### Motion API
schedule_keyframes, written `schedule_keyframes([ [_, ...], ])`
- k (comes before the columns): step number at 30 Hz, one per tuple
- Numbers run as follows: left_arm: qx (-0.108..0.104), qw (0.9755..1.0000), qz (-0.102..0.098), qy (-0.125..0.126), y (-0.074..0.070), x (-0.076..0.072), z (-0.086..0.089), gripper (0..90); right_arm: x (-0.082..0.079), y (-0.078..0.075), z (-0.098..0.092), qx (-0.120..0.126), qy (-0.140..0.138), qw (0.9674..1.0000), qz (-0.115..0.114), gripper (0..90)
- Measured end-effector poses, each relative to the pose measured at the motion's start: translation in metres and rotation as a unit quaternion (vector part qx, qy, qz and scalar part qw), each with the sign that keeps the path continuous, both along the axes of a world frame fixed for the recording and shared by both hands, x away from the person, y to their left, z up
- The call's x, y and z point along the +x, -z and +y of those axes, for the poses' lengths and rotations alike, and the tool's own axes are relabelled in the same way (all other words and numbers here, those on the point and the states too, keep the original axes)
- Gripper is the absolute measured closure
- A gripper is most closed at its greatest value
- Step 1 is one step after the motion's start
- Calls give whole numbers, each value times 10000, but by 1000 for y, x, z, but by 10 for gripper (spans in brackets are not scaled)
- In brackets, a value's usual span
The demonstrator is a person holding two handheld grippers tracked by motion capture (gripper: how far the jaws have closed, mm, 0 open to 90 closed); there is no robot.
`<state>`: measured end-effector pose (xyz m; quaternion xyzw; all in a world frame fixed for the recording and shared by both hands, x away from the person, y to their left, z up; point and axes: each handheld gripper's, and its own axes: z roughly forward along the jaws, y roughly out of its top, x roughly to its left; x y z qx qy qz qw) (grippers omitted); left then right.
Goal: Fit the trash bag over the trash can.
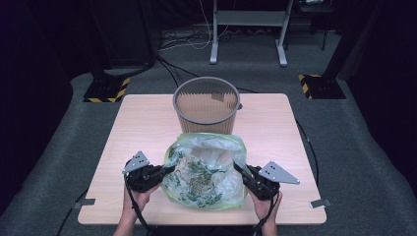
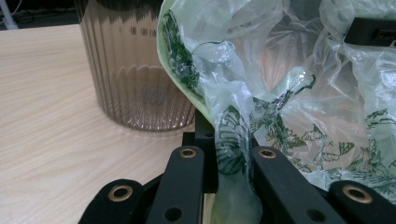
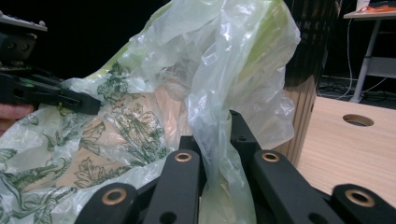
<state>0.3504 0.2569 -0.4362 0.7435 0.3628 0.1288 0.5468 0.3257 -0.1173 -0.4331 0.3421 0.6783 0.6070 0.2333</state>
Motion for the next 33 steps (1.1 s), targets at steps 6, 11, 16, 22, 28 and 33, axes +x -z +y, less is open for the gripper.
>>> schedule_keyframes([
  [6, -12, 10000, -48, 49, -10, 4, -1, 868, 2, -6, 2, 17, 3, 10000, -62, 850],
  [11, -10, 10000, -67, 61, -17, 8, -2, 868, 5, -13, 2, 34, -14, 10000, -76, 852],
  [16, -86, 9999, -84, 111, -22, 12, -2, 867, 7, -21, 1, 83, -34, 9999, -144, 852],
  [22, -45, 9998, -170, 117, -30, 14, -2, 867, 8, -30, 4, 106, -30, 9997, -233, 852],
  [28, -99, 9996, -266, 61, -36, 15, 1, 867, 10, -38, 8, 28, -67, 9995, -299, 852],
  [33, -106, 9994, -325, 72, -43, 16, 1, 867, 11, -44, 11, -9, -73, 9994, -334, 852],
])
